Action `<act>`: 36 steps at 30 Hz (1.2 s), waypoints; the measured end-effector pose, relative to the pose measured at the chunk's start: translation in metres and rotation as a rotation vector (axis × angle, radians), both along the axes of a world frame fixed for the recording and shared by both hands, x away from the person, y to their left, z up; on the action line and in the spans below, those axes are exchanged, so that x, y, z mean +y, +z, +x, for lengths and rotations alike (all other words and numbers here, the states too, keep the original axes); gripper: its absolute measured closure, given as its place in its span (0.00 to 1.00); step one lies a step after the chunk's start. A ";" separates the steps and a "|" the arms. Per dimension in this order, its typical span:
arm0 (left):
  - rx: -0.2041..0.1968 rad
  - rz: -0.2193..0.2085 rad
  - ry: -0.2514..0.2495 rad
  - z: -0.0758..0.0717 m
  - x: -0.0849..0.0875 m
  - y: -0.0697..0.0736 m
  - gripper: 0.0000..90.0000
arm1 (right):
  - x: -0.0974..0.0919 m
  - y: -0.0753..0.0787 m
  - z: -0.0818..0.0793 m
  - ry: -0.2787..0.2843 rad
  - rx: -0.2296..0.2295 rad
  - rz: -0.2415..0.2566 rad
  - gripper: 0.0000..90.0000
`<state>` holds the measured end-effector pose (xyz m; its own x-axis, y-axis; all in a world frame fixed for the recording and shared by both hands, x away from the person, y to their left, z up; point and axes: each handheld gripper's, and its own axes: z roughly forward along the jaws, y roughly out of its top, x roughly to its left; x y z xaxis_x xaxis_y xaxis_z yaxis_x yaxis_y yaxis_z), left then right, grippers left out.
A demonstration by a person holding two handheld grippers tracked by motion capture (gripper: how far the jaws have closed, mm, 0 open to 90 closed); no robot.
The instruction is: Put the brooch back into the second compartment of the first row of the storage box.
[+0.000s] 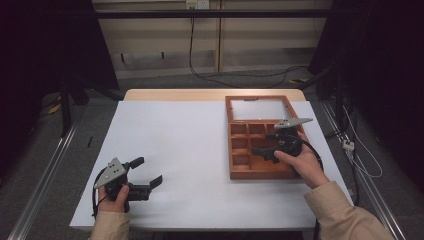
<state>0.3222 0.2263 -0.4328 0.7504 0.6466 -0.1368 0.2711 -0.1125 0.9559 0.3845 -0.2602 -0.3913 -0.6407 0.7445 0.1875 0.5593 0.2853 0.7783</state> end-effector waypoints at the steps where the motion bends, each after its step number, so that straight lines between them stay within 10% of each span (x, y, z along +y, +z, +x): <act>1: 0.000 -0.001 0.000 0.000 0.000 0.000 0.03 | 0.000 0.000 -0.002 0.002 0.001 -0.001 0.15; 36: 0.000 0.004 0.000 -0.001 -0.001 0.001 0.03 | -0.003 -0.017 -0.056 0.096 -0.022 0.022 0.15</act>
